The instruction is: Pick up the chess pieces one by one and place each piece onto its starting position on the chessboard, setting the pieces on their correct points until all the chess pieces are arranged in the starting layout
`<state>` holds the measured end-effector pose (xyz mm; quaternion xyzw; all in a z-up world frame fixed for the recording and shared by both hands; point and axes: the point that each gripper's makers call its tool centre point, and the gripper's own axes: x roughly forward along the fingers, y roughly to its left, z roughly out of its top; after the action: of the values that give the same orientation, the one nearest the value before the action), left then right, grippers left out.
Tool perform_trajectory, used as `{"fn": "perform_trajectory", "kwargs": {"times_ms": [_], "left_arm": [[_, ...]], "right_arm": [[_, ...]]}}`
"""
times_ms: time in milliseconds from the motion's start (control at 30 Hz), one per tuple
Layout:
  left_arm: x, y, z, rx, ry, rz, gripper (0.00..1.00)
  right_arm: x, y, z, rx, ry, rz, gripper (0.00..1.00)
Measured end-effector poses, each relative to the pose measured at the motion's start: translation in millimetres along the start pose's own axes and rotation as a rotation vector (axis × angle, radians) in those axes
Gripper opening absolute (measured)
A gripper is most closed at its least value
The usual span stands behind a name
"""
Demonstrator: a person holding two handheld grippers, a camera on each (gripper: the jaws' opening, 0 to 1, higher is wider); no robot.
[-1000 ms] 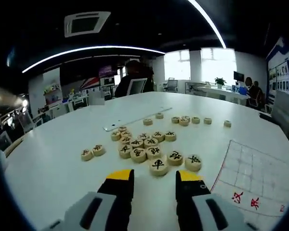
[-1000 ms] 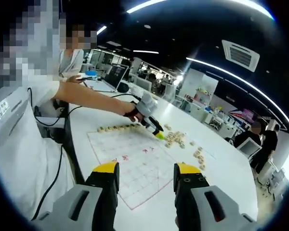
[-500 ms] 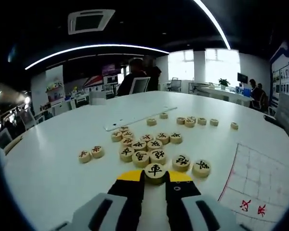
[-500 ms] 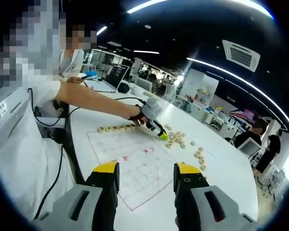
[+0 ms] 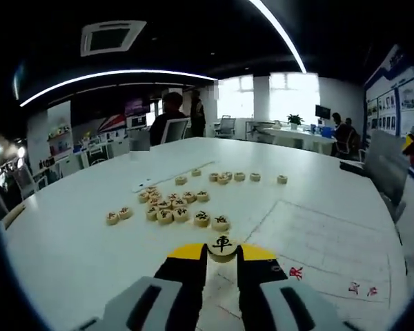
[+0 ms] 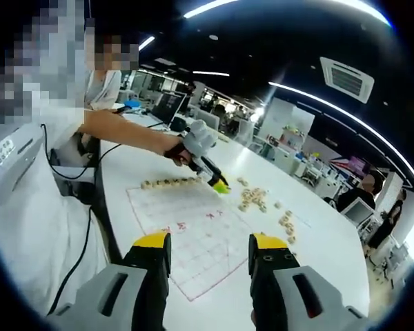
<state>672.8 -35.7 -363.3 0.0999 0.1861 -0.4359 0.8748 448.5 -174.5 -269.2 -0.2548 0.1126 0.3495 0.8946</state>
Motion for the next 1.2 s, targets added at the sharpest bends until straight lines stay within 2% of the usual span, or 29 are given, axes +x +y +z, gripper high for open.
{"fn": "perform_trajectory", "kwargs": {"times_ms": [233, 267, 467, 567, 700, 800, 833, 1000, 1133, 1200], "left_arm": [[-47, -35.4, -13.0, 0.015, -0.019, -0.087, 0.2], [-60, -41.1, -15.8, 0.015, -0.027, -0.102, 0.2], [-101, -51.6, -26.5, -0.006, -0.062, -0.152, 0.2], [-119, -56.2, -36.7, -0.005, -0.065, -0.177, 0.2], [-144, -73.9, -58.2, 0.027, -0.036, -0.269, 0.2], [-154, -81.3, -67.6, 0.038, -0.028, -0.299, 0.2], [-160, -88.7, -72.1, 0.043, -0.022, -0.335, 0.2], [-177, -110.4, -80.9, 0.075, -0.02, -0.427, 0.2], [-182, -121.9, -92.9, 0.132, 0.019, -0.468, 0.2], [-183, -126.0, -102.0, 0.142, 0.057, -0.489, 0.2]], "right_arm": [[0, 3, 0.5, -0.004, -0.003, 0.016, 0.48], [-1, 3, 0.5, -0.005, -0.003, 0.017, 0.48], [2, 12, -2.6, -0.02, 0.004, 0.053, 0.48], [4, 19, -2.9, -0.037, 0.011, 0.074, 0.48], [3, 17, 1.3, -0.032, -0.006, 0.068, 0.47], [3, 18, 1.0, -0.033, -0.007, 0.071, 0.48], [3, 21, 0.8, -0.037, -0.009, 0.082, 0.48], [3, 40, 1.4, -0.038, -0.04, 0.176, 0.49], [5, 51, -6.7, -0.071, -0.01, 0.218, 0.49], [5, 54, -8.0, -0.082, -0.004, 0.229, 0.49]]}}
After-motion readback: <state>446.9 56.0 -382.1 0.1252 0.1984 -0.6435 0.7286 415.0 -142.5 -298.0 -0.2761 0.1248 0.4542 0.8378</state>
